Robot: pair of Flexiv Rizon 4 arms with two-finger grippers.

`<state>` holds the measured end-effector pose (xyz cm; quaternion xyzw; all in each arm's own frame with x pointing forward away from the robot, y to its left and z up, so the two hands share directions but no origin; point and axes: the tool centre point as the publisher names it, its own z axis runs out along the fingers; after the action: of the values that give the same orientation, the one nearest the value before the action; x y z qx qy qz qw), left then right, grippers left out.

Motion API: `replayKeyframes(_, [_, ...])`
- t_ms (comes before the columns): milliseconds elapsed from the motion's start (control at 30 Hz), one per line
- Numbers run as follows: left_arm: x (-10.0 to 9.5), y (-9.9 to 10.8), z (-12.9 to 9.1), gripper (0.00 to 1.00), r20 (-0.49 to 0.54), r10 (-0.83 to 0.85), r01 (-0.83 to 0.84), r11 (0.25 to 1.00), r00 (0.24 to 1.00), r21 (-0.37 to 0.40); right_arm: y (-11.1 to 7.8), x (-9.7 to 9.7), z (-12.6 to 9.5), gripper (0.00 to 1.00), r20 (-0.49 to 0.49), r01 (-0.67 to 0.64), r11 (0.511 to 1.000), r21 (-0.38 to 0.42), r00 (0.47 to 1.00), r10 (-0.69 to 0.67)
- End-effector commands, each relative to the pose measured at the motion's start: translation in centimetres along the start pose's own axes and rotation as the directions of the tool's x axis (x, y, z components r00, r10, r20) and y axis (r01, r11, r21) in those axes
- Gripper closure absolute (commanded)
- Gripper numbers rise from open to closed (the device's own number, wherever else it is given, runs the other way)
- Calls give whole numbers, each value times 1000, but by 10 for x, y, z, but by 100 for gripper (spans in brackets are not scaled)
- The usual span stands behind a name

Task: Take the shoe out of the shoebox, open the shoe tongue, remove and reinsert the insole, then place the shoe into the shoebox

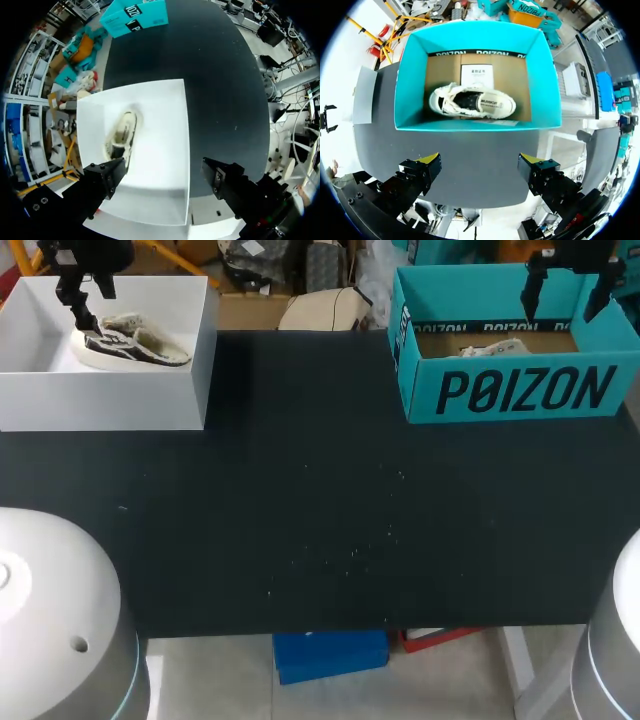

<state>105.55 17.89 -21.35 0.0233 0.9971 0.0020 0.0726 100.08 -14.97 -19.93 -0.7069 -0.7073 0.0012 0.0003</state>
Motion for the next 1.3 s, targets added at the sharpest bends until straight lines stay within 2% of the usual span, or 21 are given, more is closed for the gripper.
replayKeyframes(33, [-15,0,11,0,-139,-29,19,997,990,-72,0,0,0,0,0,0,1000,0,1000,0])
replayKeyframes(167, [-20,11,23,0,-138,-22,19,1000,990,-25,0,0,0,0,0,0,1000,0,1000,0])
replayKeyframes(400, [-30,28,50,0,-125,-36,26,997,991,-76,0,0,0,0,0,0,1000,0,1000,0])
replayKeyframes(567, [-38,41,71,0,-79,3,-11,994,997,-108,0,0,0,0,0,0,1000,0,1000,0])
replayKeyframes(833, [-53,56,105,0,-36,106,-108,992,994,-63,0,0,0,0,0,0,1000,0,1000,0])
replayKeyframes(1067, [-66,57,136,0,-43,129,-132,988,991,-74,0,0,0,0,0,0,1000,0,1000,0])
replayKeyframes(1200, [-72,53,148,3,-43,148,-151,987,988,-56,0,0,0,0,0,0,1000,0,1000,0])
replayKeyframes(1300, [-77,51,153,1,-34,179,-180,983,983,-45,0,0,0,0,0,0,1000,0,1000,0])
